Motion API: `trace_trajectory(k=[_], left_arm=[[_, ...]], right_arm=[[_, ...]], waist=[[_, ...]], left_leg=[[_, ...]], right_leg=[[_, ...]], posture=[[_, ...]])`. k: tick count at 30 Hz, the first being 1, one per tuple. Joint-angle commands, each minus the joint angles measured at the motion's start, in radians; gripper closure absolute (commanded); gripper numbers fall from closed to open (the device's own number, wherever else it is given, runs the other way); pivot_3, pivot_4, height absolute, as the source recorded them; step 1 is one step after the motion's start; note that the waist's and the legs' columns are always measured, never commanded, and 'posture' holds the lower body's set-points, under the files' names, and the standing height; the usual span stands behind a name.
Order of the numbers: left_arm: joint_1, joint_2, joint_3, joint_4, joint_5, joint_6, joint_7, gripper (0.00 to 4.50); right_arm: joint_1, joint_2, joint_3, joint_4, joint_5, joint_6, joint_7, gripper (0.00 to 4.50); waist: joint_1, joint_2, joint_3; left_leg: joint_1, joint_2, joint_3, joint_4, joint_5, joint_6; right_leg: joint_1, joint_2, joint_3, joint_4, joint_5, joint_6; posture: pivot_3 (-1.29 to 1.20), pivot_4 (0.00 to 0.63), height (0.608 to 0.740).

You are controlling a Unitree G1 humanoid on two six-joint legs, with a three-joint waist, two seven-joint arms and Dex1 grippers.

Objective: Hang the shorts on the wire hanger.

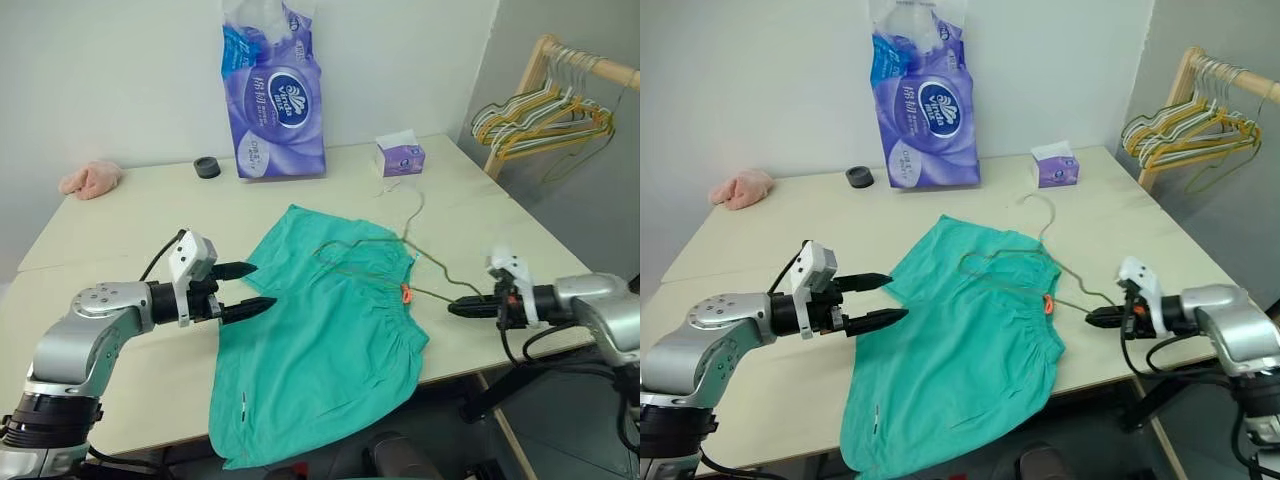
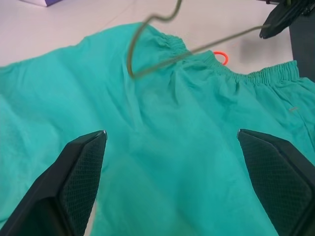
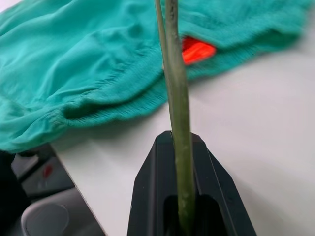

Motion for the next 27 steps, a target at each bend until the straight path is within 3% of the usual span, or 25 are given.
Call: trace_trajectory(k=[1, 8, 17, 27], left_arm=[[-0.022, -0.002, -0.008, -0.033, -0.014, -0.011, -0.031, 0.01], [-0.122, -0.029, -0.071, 0.068, 0.059, -0.090, -0.065, 0.01], [-0.154, -0.039, -0.109, 0.132, 0.140, -0.187, -0.094, 0.01], [-0.154, -0.046, -0.109, 0.136, 0.145, -0.193, -0.099, 0.01]], right_arm=[[0.116, -0.031, -0.162, -0.119, 0.084, 0.080, -0.044, 4.50], [0.366, 0.013, -0.324, -0.288, 0.176, 0.211, -0.150, 4.50], [0.464, 0.055, -0.419, -0.325, 0.255, 0.297, -0.233, 4.50], [0.457, 0.078, -0.345, -0.386, 0.326, 0.355, -0.285, 4.50]], waist=[[0.001, 0.000, 0.001], [-0.023, 0.000, 0.003], [-0.063, 0.000, 0.009], [-0.080, -0.003, 0.015]], left_leg=[[0.000, 0.000, 0.000, 0.000, 0.000, 0.000], [0.001, 0.000, 0.003, 0.000, 0.000, 0.001], [0.000, 0.001, 0.004, 0.000, -0.004, 0.003], [0.000, 0.001, 0.004, 0.000, -0.004, 0.004]], right_leg=[[0.000, 0.000, 0.000, 0.000, 0.000, 0.000], [0.000, 0.002, 0.001, 0.000, -0.001, 0.001], [0.000, 0.002, 0.003, -0.001, -0.003, 0.004], [0.000, 0.002, 0.003, -0.002, -0.003, 0.004]], posture=[[-0.38, 0.036, 0.740], [-0.42, 0.047, 0.740], [-0.44, 0.055, 0.740], [-0.43, 0.058, 0.740]])
